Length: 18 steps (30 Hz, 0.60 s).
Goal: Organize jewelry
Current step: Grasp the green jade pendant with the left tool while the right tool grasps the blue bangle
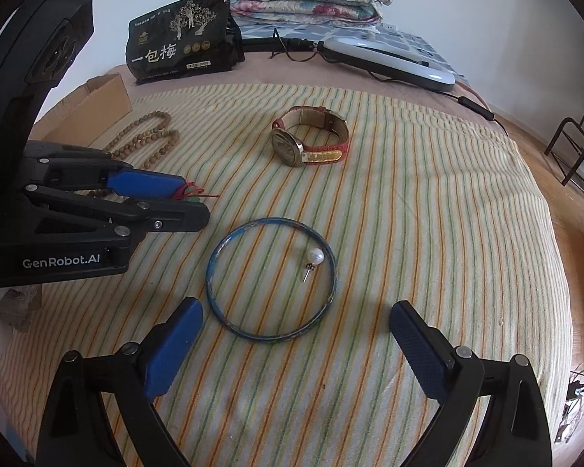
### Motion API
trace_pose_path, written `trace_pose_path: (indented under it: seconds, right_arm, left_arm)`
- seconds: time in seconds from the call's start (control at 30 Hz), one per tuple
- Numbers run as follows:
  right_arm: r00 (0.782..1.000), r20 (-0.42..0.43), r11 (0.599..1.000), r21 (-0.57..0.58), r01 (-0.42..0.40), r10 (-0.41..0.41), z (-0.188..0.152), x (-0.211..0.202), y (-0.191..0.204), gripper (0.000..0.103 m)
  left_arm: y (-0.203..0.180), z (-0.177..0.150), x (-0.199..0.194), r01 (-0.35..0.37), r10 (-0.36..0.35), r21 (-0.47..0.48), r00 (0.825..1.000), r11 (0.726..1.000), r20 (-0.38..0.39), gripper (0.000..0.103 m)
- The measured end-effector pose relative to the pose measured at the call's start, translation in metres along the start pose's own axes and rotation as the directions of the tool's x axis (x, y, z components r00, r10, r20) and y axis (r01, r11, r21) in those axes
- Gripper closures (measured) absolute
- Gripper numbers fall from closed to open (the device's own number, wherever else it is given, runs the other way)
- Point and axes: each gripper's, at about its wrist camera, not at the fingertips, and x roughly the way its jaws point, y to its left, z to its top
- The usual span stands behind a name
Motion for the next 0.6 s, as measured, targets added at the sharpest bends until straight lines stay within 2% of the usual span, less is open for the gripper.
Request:
trace_pose_path:
  seconds: [0.27, 0.3, 0.37, 0.5, 0.6]
  right_arm:
    - [1.000, -0.003, 0.999, -0.023, 0.026, -0.026, 0.004, 0.008, 0.005, 0.003]
    - [1.000, -0.004, 0.999, -0.031, 0.031, -0.031, 0.005, 0.009, 0.007, 0.004]
    - [1.000, -0.006, 0.999, -0.039, 0.026, -0.027, 0.006, 0.010, 0.009, 0.007]
    - [1.000, 0.002, 0.998, -0.061, 0.009, -0.009, 0.008, 0.007, 0.013, 0.028]
    - [1.000, 0.000, 0.998, -0.059, 0.010, -0.010, 0.008, 0.006, 0.014, 0.029]
  left_arm:
    - [-0.001, 0.000, 0.000, -0.013, 0.013, 0.015, 1.000, 1.000, 0.012, 0.076]
    - [0.000, 0.000, 0.000, -0.018, 0.018, 0.012, 1.000, 1.000, 0.013, 0.085]
    - [0.003, 0.000, 0.000, -0.014, 0.014, -0.002, 1.000, 1.000, 0.011, 0.085]
    - [0.004, -0.001, -0.001, -0.006, 0.006, -0.009, 1.000, 1.000, 0.015, 0.085]
    - [0.005, -0.001, -0.001, 0.004, -0.003, -0.015, 1.000, 1.000, 0.015, 0.085]
